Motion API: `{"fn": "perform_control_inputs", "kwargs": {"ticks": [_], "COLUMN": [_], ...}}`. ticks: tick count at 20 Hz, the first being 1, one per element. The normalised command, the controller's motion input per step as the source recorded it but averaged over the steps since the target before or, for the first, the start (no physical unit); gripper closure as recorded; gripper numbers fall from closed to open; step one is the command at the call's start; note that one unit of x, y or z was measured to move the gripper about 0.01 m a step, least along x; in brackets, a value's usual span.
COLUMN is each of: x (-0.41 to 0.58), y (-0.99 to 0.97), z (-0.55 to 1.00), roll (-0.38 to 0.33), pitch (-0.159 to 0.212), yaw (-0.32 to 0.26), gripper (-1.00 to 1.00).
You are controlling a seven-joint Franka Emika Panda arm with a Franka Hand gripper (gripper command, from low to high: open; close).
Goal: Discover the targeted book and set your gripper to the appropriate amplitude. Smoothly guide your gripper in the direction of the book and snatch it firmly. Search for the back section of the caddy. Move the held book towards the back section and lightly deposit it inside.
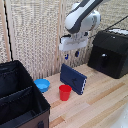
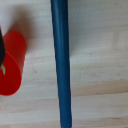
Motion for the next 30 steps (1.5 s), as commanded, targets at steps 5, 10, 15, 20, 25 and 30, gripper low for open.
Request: {"fn": "perform_control_inputs", "kwargs": {"ticks": [5, 10, 15, 20, 25, 30], "x": [0.0, 0.0, -0.001, -0.109, -0.127, -0.207], "y": [-0.06, -0.1, -0.13, -0.05, 0.07, 0.28], "z": [-0.44, -0.41, -0.36, -0.24, -0.06, -0.02], "roll": [-0.025, -0.015, -0.002, -0.003, -0.003, -0.034], "pitch": [0.0, 0.0, 0.001, 0.005, -0.033, -0.071], "yaw": [0.016, 0.011, 0.0, 0.0, -0.045, -0.031], "gripper": [-1.0, -1.0, -1.0, 1.0, 1.0, 1.0]}}
